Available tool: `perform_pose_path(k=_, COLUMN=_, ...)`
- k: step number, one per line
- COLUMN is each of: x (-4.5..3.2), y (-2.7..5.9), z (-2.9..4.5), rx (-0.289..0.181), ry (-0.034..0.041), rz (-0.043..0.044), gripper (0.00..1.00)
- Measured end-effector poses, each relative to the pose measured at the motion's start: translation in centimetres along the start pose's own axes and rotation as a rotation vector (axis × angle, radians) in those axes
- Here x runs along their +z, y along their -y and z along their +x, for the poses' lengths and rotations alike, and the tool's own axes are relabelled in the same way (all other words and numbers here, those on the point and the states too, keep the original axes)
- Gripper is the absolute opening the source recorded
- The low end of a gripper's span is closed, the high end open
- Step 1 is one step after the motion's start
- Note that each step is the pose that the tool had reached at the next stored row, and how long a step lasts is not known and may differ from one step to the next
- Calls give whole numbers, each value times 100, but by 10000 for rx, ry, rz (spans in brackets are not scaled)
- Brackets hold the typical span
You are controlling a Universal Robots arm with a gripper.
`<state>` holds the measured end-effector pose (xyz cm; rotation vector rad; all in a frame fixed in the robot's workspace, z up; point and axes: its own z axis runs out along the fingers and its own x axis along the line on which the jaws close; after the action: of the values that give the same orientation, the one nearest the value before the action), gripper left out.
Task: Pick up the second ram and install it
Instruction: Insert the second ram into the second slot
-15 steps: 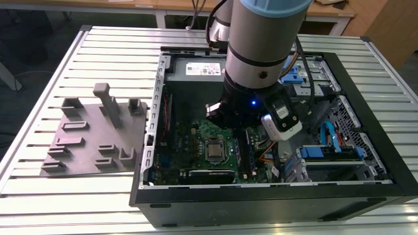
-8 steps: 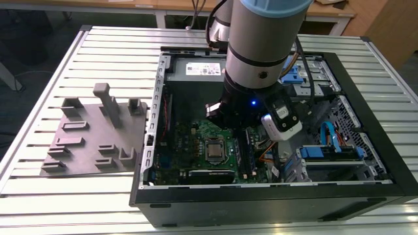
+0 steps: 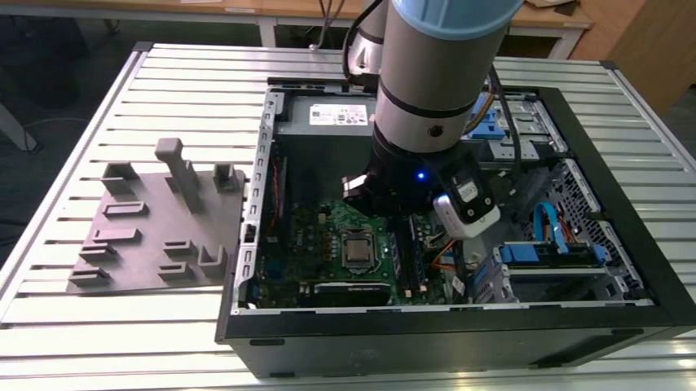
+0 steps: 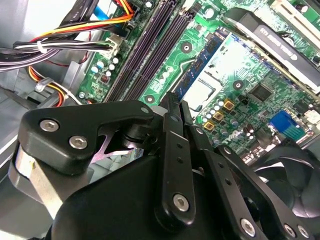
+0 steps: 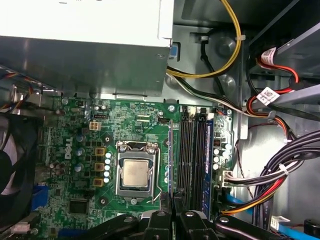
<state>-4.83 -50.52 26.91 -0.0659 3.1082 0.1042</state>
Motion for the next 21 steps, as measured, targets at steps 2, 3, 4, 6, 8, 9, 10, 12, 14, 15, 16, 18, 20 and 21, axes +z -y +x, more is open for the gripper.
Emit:
perform_pose_path(k=2, x=14, y=-6, z=-2, rx=-1, ry=-1, rz=2, gripper=14)
perform_pose_path(k=3, x=21, y=-10, z=-3, rx=-1, ry=-1, rz=0, gripper=14)
perform_pose_path(k=4, x=27, y=-15, z=-3, rx=-1, ry=-1, rz=0, gripper=14)
perform_pose_path(k=6, x=38, y=-28, z=-4, rx=-1, ry=-1, rz=2, gripper=14)
perform_pose_path(k=8, x=51, y=-43, z=-6, rx=0, ry=0, rz=0, gripper=14)
perform_pose_path(k=9, x=57, y=-48, z=-6, rx=-1, ry=0, rz=-1, gripper=14)
perform_pose_path(k=10, x=62, y=-51, z=-6, rx=-1, ry=0, rz=-2, gripper=14)
perform_pose_path(k=12, x=69, y=-53, z=-6, rx=0, ry=0, rz=0, gripper=14)
perform_pose_path(k=14, x=77, y=-53, z=-6, rx=0, ry=-1, rz=0, gripper=14)
perform_pose_path(k=15, x=80, y=-53, z=-5, rx=-1, ry=-1, rz=0, gripper=14)
perform_pose_path(k=16, x=85, y=-54, z=-5, rx=0, ry=-1, rz=0, gripper=14)
perform_pose_path(k=18, x=94, y=-53, z=-5, rx=0, ry=-1, rz=0, gripper=14)
perform_pose_path(k=20, x=103, y=-53, z=-5, rx=0, ry=-1, rz=0, gripper=14)
perform_pose_path(k=21, x=108, y=-53, z=-4, rx=0, ry=-1, rz=0, gripper=14)
